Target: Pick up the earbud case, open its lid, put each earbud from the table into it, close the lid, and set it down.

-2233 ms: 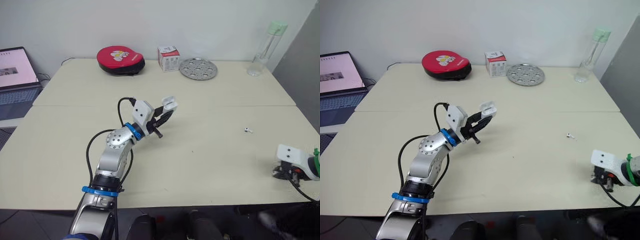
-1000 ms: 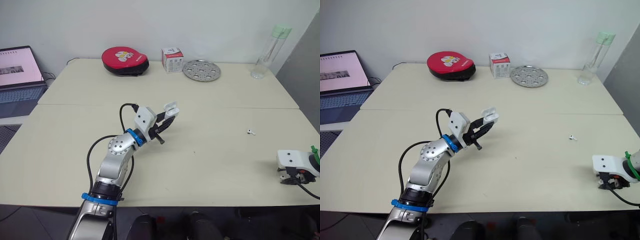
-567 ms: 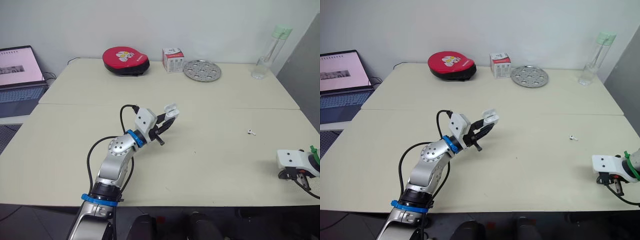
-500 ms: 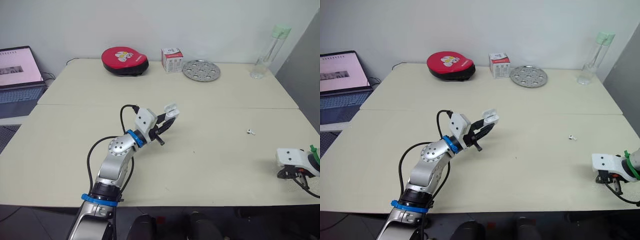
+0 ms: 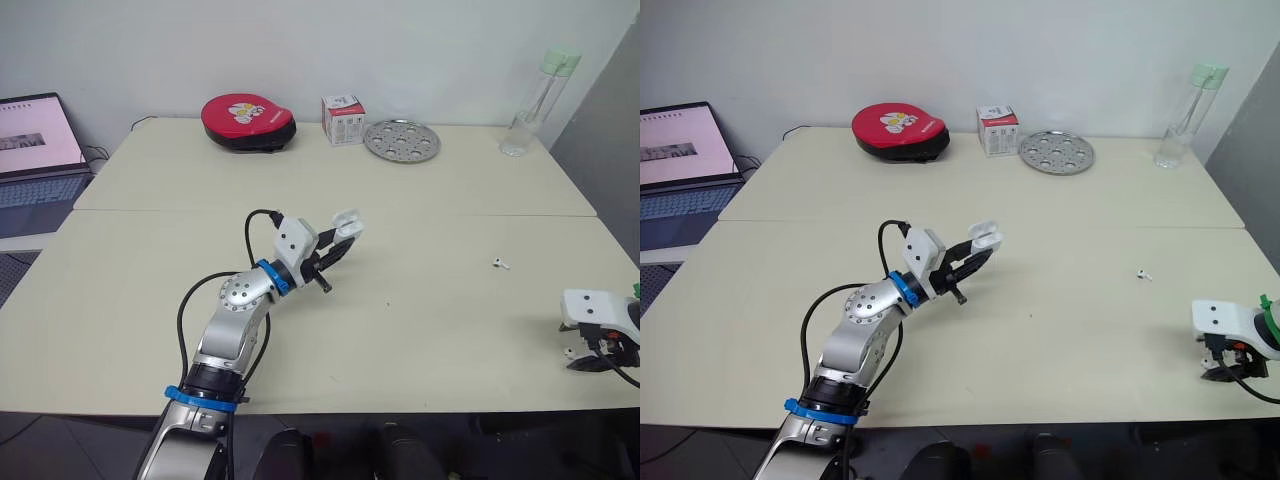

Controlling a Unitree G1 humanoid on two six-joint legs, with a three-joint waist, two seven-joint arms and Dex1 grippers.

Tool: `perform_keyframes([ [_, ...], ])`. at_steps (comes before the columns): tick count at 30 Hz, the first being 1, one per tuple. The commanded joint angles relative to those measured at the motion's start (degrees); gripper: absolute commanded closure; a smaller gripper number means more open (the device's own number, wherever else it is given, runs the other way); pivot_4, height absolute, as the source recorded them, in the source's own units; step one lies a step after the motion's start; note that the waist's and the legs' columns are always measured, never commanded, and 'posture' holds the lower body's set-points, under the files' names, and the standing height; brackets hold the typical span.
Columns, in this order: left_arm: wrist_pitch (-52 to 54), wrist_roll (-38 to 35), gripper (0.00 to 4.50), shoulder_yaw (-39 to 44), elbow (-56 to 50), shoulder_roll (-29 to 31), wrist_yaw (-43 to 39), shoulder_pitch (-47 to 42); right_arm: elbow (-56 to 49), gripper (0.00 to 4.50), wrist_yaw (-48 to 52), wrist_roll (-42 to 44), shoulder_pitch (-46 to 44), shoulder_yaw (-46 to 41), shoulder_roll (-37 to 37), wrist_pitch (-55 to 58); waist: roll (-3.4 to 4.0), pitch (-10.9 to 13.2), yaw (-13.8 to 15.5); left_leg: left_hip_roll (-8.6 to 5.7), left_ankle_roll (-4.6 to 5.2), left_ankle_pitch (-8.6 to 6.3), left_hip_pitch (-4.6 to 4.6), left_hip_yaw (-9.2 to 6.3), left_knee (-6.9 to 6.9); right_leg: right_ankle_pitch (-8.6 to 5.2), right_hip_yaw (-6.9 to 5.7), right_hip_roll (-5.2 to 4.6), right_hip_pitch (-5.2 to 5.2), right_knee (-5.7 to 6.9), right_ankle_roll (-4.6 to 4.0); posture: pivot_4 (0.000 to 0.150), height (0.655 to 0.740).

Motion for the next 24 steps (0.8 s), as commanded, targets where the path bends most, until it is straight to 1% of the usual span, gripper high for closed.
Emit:
perform_keyframes([
  [1, -1.09, 0.14, 3.75, -0.05, -1.19, -0.16, 0.10, -0.64, 1.29, 1.17, -0.85, -0.90, -0.63, -0.27, -0.13, -1.44, 0.00, 0.00, -0.01, 0.00, 0.00, 0.00, 0.00, 0.00, 0.00, 0.00, 0.00, 0.00, -0.01, 0.01, 0.00, 0.150, 0.7400],
  [10, -0.97, 0.53, 3.75, -0.13, -2.10, 0.27, 0.36, -0.08, 5.95, 1.17, -1.69, -2.93, -4.58, 1.76, 2.70, -3.97, 0.03, -0.01, -0.15, 0.00, 0.00, 0.00, 0.00, 0.00, 0.00, 0.01, 0.00, 0.01, -0.01, 0.01, -0.02, 0.150, 0.7400],
  [13, -0.81, 0.59, 3.75, -0.19, -2.48, 0.38, 0.38, 0.06, 6.46, 1.74, -0.82, -3.56, -5.23, 2.67, 2.69, -5.25, 0.03, -0.01, -0.16, 0.00, 0.00, 0.00, 0.01, 0.00, 0.00, 0.01, 0.00, 0.01, 0.00, 0.01, -0.02, 0.150, 0.7400],
  [14, -0.73, 0.55, 3.75, -0.15, -2.56, 0.42, 0.36, 0.12, 6.74, 2.02, -0.31, -4.00, -5.14, 3.03, 2.27, -6.15, 0.03, -0.01, -0.17, 0.00, 0.00, 0.00, 0.01, 0.00, 0.00, 0.01, 0.00, 0.01, 0.00, 0.01, -0.02, 0.150, 0.7400],
  [20, -0.50, 0.53, 3.75, -0.14, -2.89, 0.56, 0.40, 0.39, 8.42, 4.12, 0.21, -4.98, -4.20, 3.11, 1.15, -8.39, 0.03, -0.01, -0.21, 0.00, 0.00, 0.00, 0.02, 0.00, 0.01, 0.01, 0.00, 0.00, 0.02, 0.00, -0.01, 0.150, 0.7400],
  [24, -0.39, 0.46, 3.75, -0.30, -3.03, 0.49, 0.47, 0.41, 8.26, 4.12, 0.12, -4.33, -4.09, 2.53, 1.48, -8.00, 0.03, -0.01, -0.21, 0.00, 0.00, 0.00, 0.01, 0.00, 0.01, 0.02, 0.00, 0.00, 0.02, 0.00, -0.04, 0.150, 0.7400],
])
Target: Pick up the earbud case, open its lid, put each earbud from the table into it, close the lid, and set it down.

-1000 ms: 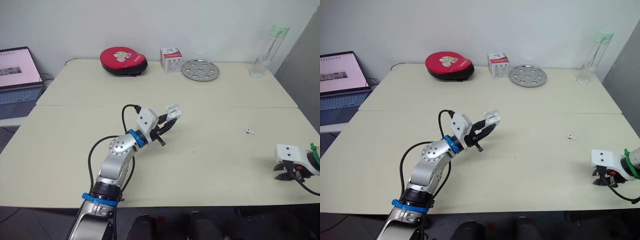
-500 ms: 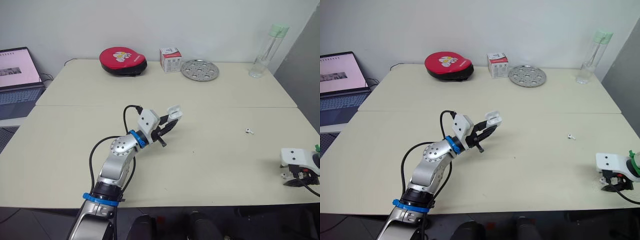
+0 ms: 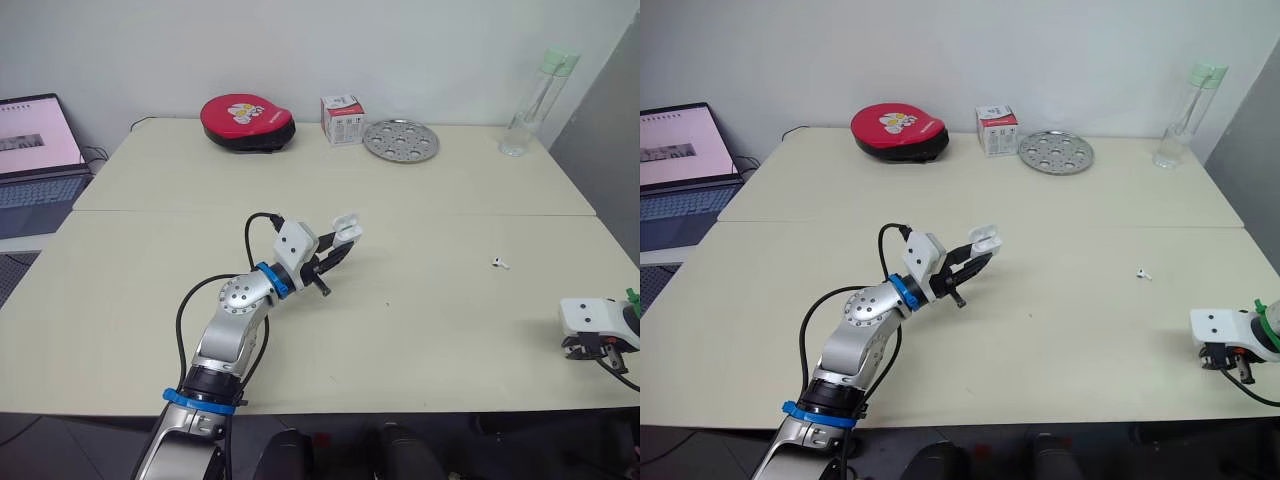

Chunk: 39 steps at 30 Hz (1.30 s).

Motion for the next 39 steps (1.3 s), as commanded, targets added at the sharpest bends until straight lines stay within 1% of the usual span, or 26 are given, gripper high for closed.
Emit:
perform_keyframes([
  [1, -0.46, 0.01, 3.75, -0.18, -2.56, -0.20, 0.31, -0.53, 0.07, 4.12, 0.07, 0.33, 0.14, -0.94, -0.45, 1.06, 0.00, 0.00, 0.00, 0.00, 0.00, 0.00, 0.00, 0.00, 0.00, 0.00, 0.00, 0.00, 0.00, 0.00, 0.00, 0.150, 0.7400],
  [3, -0.54, 0.02, 3.75, -0.18, -2.29, -0.24, 0.27, -0.77, -1.57, 4.12, 0.37, 2.27, -0.52, -1.86, 0.56, 3.40, 0.00, 0.00, 0.00, 0.00, 0.00, 0.00, 0.00, 0.00, 0.00, 0.01, 0.00, -0.01, 0.00, 0.00, -0.02, 0.150, 0.7400],
  [6, -0.93, 0.07, 3.75, -0.22, -1.93, -0.30, 0.14, -0.91, -8.03, 4.12, 1.53, 9.07, -2.37, -4.74, 3.68, 13.38, 0.01, 0.00, -0.14, 0.02, 0.00, 0.00, 0.01, 0.00, 0.00, 0.07, 0.00, 0.00, 0.00, 0.01, -0.12, 0.150, 0.7400],
  [8, -1.63, 0.04, 3.75, -0.26, -1.53, -0.78, 0.35, -1.17, -17.55, 4.12, -2.15, 21.33, -7.49, -9.87, 10.41, 31.97, 0.01, 0.00, -0.56, 0.04, 0.00, 0.00, 0.06, 0.02, -0.02, 0.07, 0.03, 0.01, -0.01, 0.04, -0.12, 0.150, 0.7400],
  [9, -2.04, -0.03, 3.75, -0.23, -1.41, -1.10, 0.55, -1.27, -21.91, 4.12, -6.17, 27.89, -10.89, -13.32, 14.79, 42.23, 0.03, 0.01, -0.91, 0.08, -0.01, 0.00, 0.05, 0.04, -0.02, 0.08, 0.06, 0.02, -0.03, 0.07, -0.13, 0.150, 0.7400],
  [10, -2.32, -0.06, 3.75, -0.19, -1.33, -1.32, 0.68, -1.33, -24.93, 4.12, -9.22, 31.91, -13.06, -15.78, 17.74, 49.41, 0.08, 0.03, -1.34, 0.11, -0.02, 0.01, 0.09, 0.04, -0.03, 0.09, 0.07, 0.03, -0.03, 0.14, -0.15, 0.150, 0.7400],
  [12, -2.82, -0.27, 3.75, 0.18, -0.85, -2.45, 1.53, -1.79, -30.50, 4.12, -21.15, 41.31, -19.95, -23.58, 28.23, 62.49, 0.19, 0.05, -1.18, 0.08, -0.05, 0.02, 0.04, -0.12, -0.04, 0.10, 0.00, 0.02, -0.05, 0.24, -0.18, 0.150, 0.7400],
  [15, -3.03, -0.70, 3.75, 0.38, -0.10, -4.56, 2.93, -2.78, -38.40, 4.12, -37.88, 48.95, -25.03, -31.19, 43.43, 70.70, 0.20, 0.00, -0.39, 0.12, -0.22, 0.02, -0.10, -0.33, -0.06, 0.10, -0.20, 0.02, -0.11, 0.25, -0.23, 0.150, 0.7400],
  [16, -3.27, -0.86, 3.75, 0.53, 0.08, -5.48, 3.53, -3.31, -41.25, 4.12, -42.19, 49.64, -25.32, -31.42, 47.79, 70.39, 0.18, -0.02, 0.03, 0.13, -0.27, -0.02, -0.12, -0.39, -0.07, 0.10, -0.27, 0.02, -0.10, 0.24, -0.24, 0.150, 0.7400],
  [18, -3.32, -1.01, 3.75, 0.76, 0.43, -6.92, 4.59, -4.56, -45.31, 4.12, -48.80, 50.62, -25.29, -31.30, 54.15, 70.11, 0.19, -0.03, 0.71, 0.08, -0.30, -0.04, -0.31, -0.52, -0.04, 0.11, -0.36, -0.01, -0.15, 0.18, -0.24, 0.150, 0.7400],
  [21, -3.86, -0.90, 3.75, 1.08, 1.85, -8.46, 5.58, -6.97, -48.81, 4.12, -55.06, 49.47, -23.24, -28.11, 60.06, 67.58, 0.19, -0.02, 1.10, -0.12, -0.19, -0.09, -0.54, -0.45, 0.05, 0.13, -0.31, -0.16, -0.29, 0.09, -0.21, 0.150, 0.7400],
  [26, -5.53, -0.39, 3.75, 0.92, 4.25, -9.63, 5.92, -9.55, -48.79, 4.12, -59.00, 46.42, -19.14, -23.29, 63.00, 61.35, 0.19, -0.03, 0.87, -0.21, -0.03, -0.18, -0.47, -0.35, 0.08, 0.14, -0.24, -0.21, -0.21, 0.02, -0.16, 0.150, 0.7400],
  [33, -5.79, -0.94, 3.75, 0.53, 4.13, -9.85, 5.32, -10.14, -46.01, 4.12, -63.62, 45.38, -19.22, -21.43, 65.78, 55.44, 0.19, -0.03, -0.22, 0.03, -0.06, -0.16, -0.38, -0.40, 0.06, 0.12, -0.23, 0.11, -0.21, 0.11, -0.17, 0.150, 0.7400],
  [39, -5.24, -1.25, 3.75, 0.53, 3.38, -9.96, 5.13, -10.14, -44.41, 4.12, -64.34, 44.59, -18.20, -19.08, 64.77, 53.35, 0.19, -0.02, -0.24, 0.02, -0.06, -0.16, -0.40, -0.38, 0.04, 0.12, -0.21, 0.11, -0.22, 0.06, -0.17, 0.150, 0.7400],
])
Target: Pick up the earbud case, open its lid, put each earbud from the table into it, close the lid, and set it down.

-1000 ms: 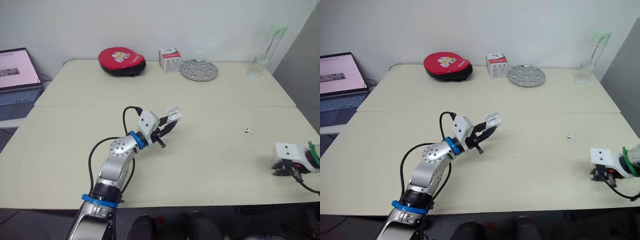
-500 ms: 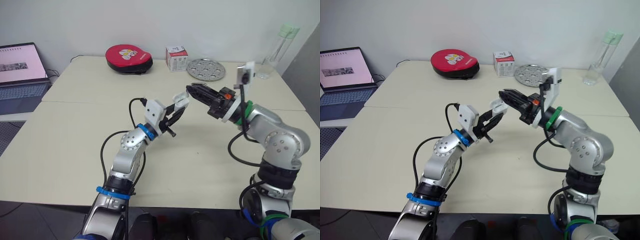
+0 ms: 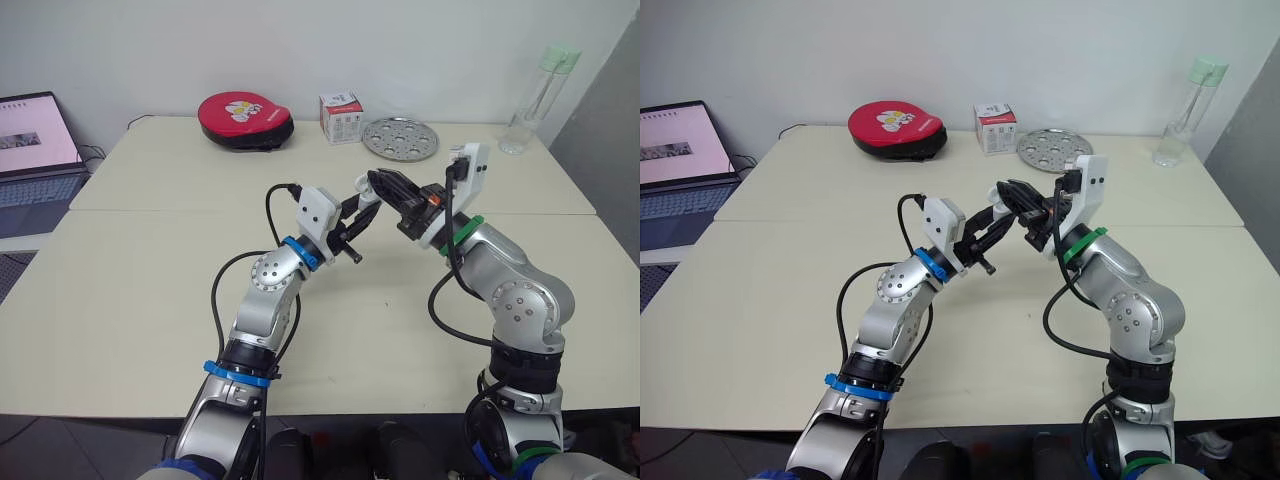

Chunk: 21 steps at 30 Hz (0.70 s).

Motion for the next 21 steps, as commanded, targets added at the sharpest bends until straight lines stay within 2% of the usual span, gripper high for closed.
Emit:
perform_keyframes([
  [1, -0.44, -0.81, 3.75, 0.16, -2.27, -0.48, 0.07, -1.13, -0.09, 4.12, -0.09, -0.57, 0.19, 1.16, -0.76, -2.18, 0.00, 0.00, 0.00, -0.01, 0.00, 0.00, 0.00, 0.00, 0.00, 0.00, 0.00, 0.00, 0.00, 0.00, 0.00, 0.150, 0.7400],
  [15, 0.62, -1.09, 3.75, 0.14, -3.71, -0.98, 0.02, -1.18, 1.87, 4.12, -1.73, -1.97, 2.75, 3.46, -0.47, -5.35, 0.00, 0.00, 0.00, 0.00, 0.00, 0.00, 0.00, 0.00, -0.01, -0.01, 0.01, 0.00, 0.00, -0.02, 0.01, 0.150, 0.7400],
  [17, 0.70, -1.16, 3.75, 0.35, -3.63, -0.79, -0.05, -1.33, 1.80, 3.40, -2.25, -1.43, 3.02, 3.06, -0.14, -5.23, 0.00, 0.00, 0.00, 0.00, 0.00, 0.00, -0.01, 0.01, -0.01, -0.01, 0.02, 0.00, 0.00, -0.03, 0.01, 0.150, 0.7400],
  [21, 0.69, -1.11, 3.75, 0.45, -3.35, -0.58, -0.21, -1.30, 2.04, 2.21, -3.40, 1.27, 2.80, 0.96, 0.99, -4.36, 0.00, 0.00, 0.00, 0.00, 0.00, 0.00, 0.00, 0.00, -0.01, -0.01, 0.01, 0.00, -0.01, -0.02, 0.01, 0.150, 0.7400],
])
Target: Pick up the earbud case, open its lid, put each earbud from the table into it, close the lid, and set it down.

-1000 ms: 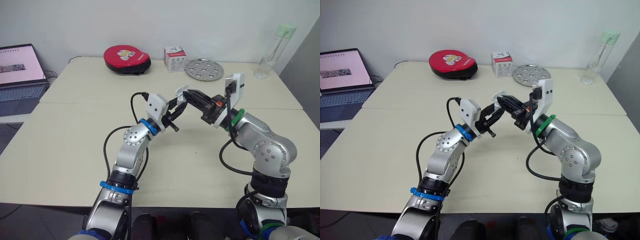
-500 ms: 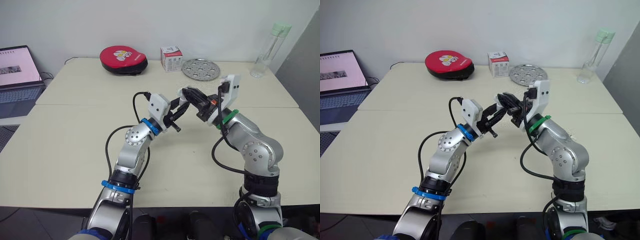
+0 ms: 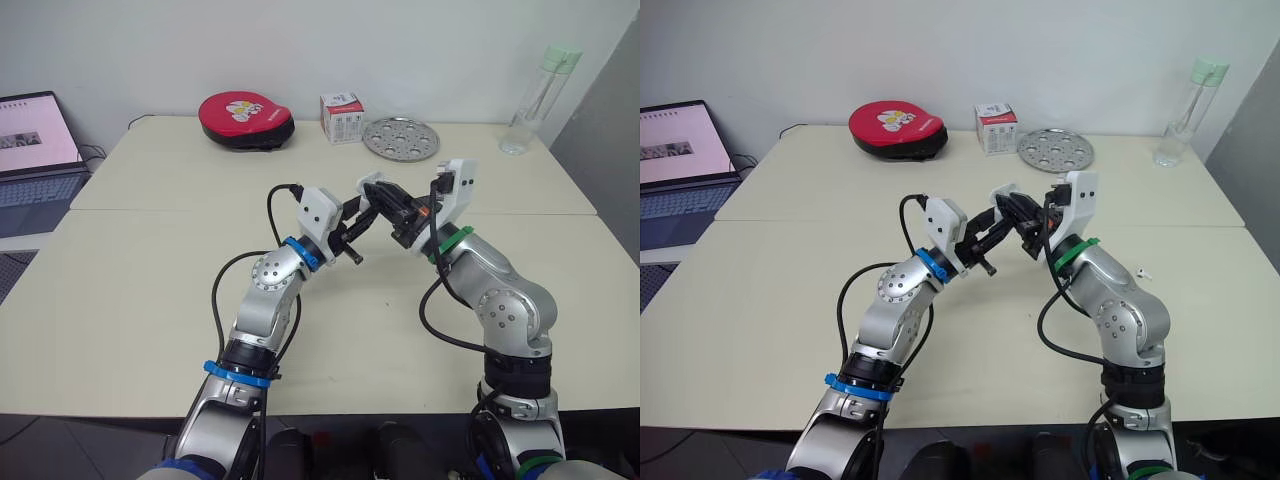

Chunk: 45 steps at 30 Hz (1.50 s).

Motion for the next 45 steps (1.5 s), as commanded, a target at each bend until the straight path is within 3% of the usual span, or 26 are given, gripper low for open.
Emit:
perform_keyframes([
  [1, -1.15, -1.08, 3.75, 0.40, -2.89, -0.32, -0.10, -1.24, -0.24, 2.21, -1.58, 3.45, -0.36, -2.76, 1.19, 0.14, 0.00, 0.00, 0.00, 0.00, 0.00, 0.00, 0.00, 0.00, 0.00, 0.00, 0.00, 0.00, 0.00, 0.00, 0.00, 0.150, 0.7400],
  [4, -1.05, -0.91, 3.75, 0.34, -2.73, -0.25, -0.22, -0.95, 0.70, 2.21, -3.64, 10.29, -2.57, -8.57, 1.99, 0.92, 0.00, 0.00, 0.00, 0.00, 0.00, 0.00, -0.01, 0.00, 0.00, 0.00, 0.00, 0.00, 0.00, -0.01, 0.00, 0.150, 0.7400],
  [8, -0.96, -0.73, 3.75, 0.47, -2.24, 0.74, -0.86, 0.13, 5.05, 2.21, -4.20, 22.46, -7.27, -18.60, -4.94, 5.31, 0.01, 0.02, 0.18, -0.03, 0.00, 0.00, -0.03, 0.02, 0.00, 0.01, 0.01, -0.02, 0.00, -0.03, 0.00, 0.150, 0.7400],
  [11, -1.03, -0.73, 3.75, 0.65, -2.16, 1.85, -1.46, 0.79, 10.58, 2.21, 2.55, 17.12, -7.35, -17.12, -17.45, 5.89, 0.01, 0.02, 0.15, -0.06, 0.02, -0.01, -0.03, 0.03, -0.05, 0.00, 0.02, -0.05, 0.01, -0.10, -0.01, 0.150, 0.7400],
  [14, -0.91, -0.93, 3.75, 0.83, -2.45, 2.46, -1.93, 1.08, 18.60, 2.21, 18.80, 1.87, -2.46, -5.12, -35.16, -2.99, 0.02, 0.03, 0.22, -0.08, 0.04, -0.02, -0.03, 0.05, -0.13, -0.02, 0.04, -0.05, -0.01, -0.16, 0.00, 0.150, 0.7400],
  [19, -0.81, -0.95, 3.75, 0.65, -2.77, 2.82, -2.30, 1.30, 38.11, 2.21, 38.10, -13.81, 0.09, 5.77, -47.13, -23.57, -0.01, 0.05, -0.14, -0.09, 0.07, -0.04, -0.01, 0.11, -0.12, -0.18, 0.13, 0.00, 0.00, -0.17, 0.27, 0.150, 0.7400],
  [24, -0.58, -0.81, 3.75, 0.36, -3.46, 2.78, -2.46, 1.71, 53.81, 2.21, 46.10, -21.42, -4.25, 9.73, -47.95, -32.86, -0.02, 0.06, -0.48, 0.00, 0.07, -0.03, 0.14, 0.26, -0.10, -0.19, 0.27, 0.08, -0.01, -0.09, 0.29, 0.150, 0.7400],
  [31, -0.16, -0.57, 3.75, -0.13, -4.20, 2.67, -2.37, 1.81, 69.43, 2.21, 47.01, -28.25, -11.10, 10.68, -44.16, -40.54, -0.02, 0.06, -0.34, -0.01, 0.06, -0.03, 0.11, 0.27, -0.10, -0.07, 0.27, 0.06, -0.01, -0.12, 0.09, 0.150, 0.7400],
  [38, 0.24, -0.69, 3.75, -0.27, -4.88, 3.08, -2.55, 1.86, 80.67, 2.21, 45.12, -32.94, -16.35, 10.15, -42.16, -43.44, -0.01, 0.06, -0.09, -0.05, 0.05, -0.02, 0.10, 0.31, -0.07, -0.04, 0.30, 0.00, -0.01, -0.11, 0.04, 0.150, 0.7400],
  [45, 0.55, -0.66, 3.75, -0.33, -5.08, 3.07, -2.36, 1.90, 85.52, 2.21, 43.29, -35.15, -18.85, 9.51, -40.22, -43.63, 0.00, 0.06, -0.12, -0.03, 0.04, -0.02, 0.12, 0.31, -0.07, -0.03, 0.31, 0.00, -0.01, -0.09, 0.03, 0.150, 0.7400],
])
